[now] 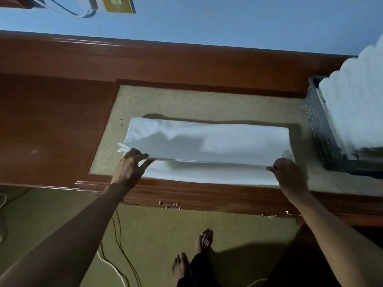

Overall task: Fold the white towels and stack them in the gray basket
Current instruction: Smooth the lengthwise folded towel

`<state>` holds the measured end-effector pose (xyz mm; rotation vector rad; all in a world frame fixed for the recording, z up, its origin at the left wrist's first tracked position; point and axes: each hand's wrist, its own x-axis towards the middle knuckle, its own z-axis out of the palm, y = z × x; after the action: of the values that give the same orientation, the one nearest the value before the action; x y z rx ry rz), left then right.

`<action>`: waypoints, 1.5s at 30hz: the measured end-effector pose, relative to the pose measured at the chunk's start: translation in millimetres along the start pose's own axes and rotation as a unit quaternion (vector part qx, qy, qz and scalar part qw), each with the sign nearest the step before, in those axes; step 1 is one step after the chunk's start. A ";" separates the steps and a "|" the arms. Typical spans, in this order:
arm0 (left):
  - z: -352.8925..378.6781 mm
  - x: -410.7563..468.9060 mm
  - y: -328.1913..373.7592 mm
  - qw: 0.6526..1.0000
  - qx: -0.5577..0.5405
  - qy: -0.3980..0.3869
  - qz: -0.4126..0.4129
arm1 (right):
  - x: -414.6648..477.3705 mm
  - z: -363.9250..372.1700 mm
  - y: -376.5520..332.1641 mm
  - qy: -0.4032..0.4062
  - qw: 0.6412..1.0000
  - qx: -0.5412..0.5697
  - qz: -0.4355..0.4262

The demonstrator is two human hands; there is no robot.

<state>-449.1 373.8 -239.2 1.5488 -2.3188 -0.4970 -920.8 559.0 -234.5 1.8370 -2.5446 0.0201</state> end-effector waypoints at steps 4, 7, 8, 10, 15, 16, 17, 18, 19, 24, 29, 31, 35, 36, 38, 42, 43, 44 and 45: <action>15.4 -27.5 -10.6 0.999 -0.011 -0.033 -0.006 | -23.0 19.8 6.7 -0.022 1.000 0.007 -0.013; 22.0 -34.5 -13.8 0.999 -0.017 -0.036 -0.016 | -33.7 27.7 7.6 -0.045 0.999 0.006 -0.005; 22.9 -35.4 -14.4 0.999 -0.015 -0.039 -0.019 | -34.9 28.1 6.6 -0.051 0.999 0.014 -0.001; 24.9 -35.8 -13.5 0.999 -0.013 -0.039 -0.026 | -33.7 27.3 3.0 -0.062 0.998 0.020 0.017; 23.0 -35.9 6.4 0.994 0.045 -0.004 -0.103 | -39.9 29.1 0.4 -0.094 0.982 0.126 0.100; 22.1 -32.7 11.5 0.989 0.070 0.018 -0.129 | -43.6 25.3 2.3 -0.069 0.982 0.141 0.105; 21.8 -28.7 17.8 0.986 0.079 0.043 -0.143 | -46.4 21.2 4.2 -0.037 0.986 0.127 0.105; 22.4 -23.6 26.2 0.985 0.073 0.063 -0.144 | -47.6 17.7 5.5 -0.012 0.988 0.108 0.112; 25.0 -17.4 35.6 0.986 0.061 0.074 -0.137 | -46.8 16.2 6.8 0.008 0.986 0.099 0.130; 54.9 22.0 98.8 0.993 0.005 0.053 -0.105 | -24.7 11.9 11.7 0.085 0.937 0.158 0.298; 102.7 59.7 166.4 0.999 -0.029 0.026 -0.038 | 19.6 11.8 44.6 0.129 0.871 0.254 0.400; 124.0 75.5 186.4 0.999 -0.035 0.022 0.013 | 37.2 18.2 59.9 0.108 0.874 0.288 0.376; 167.1 101.9 221.1 0.996 -0.005 -0.011 0.086 | 75.9 50.6 92.3 0.082 0.858 0.346 0.371; 175.3 107.0 230.0 0.996 -0.007 -0.022 0.091 | 85.6 57.4 98.2 0.079 0.849 0.363 0.377; 189.9 118.2 245.9 0.994 -0.006 -0.055 0.095 | 102.0 62.2 104.1 0.064 0.819 0.417 0.389; 217.1 131.3 260.2 0.984 0.058 -0.139 0.091 | 116.9 67.9 109.9 0.075 0.821 0.452 0.341; 221.4 131.9 259.8 0.983 0.075 -0.144 0.091 | 120.1 69.9 111.3 0.086 0.824 0.451 0.332; 224.1 131.3 259.0 0.982 0.085 -0.144 0.091 | 124.2 72.2 112.8 0.096 0.826 0.444 0.333; 225.9 130.4 257.9 0.981 0.090 -0.143 0.092 | 129.3 74.5 114.2 0.107 0.829 0.431 0.339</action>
<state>-807.5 370.5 -317.5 1.3954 -2.7631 -0.5017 -1069.5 471.2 -308.6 0.7432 -3.0584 1.4747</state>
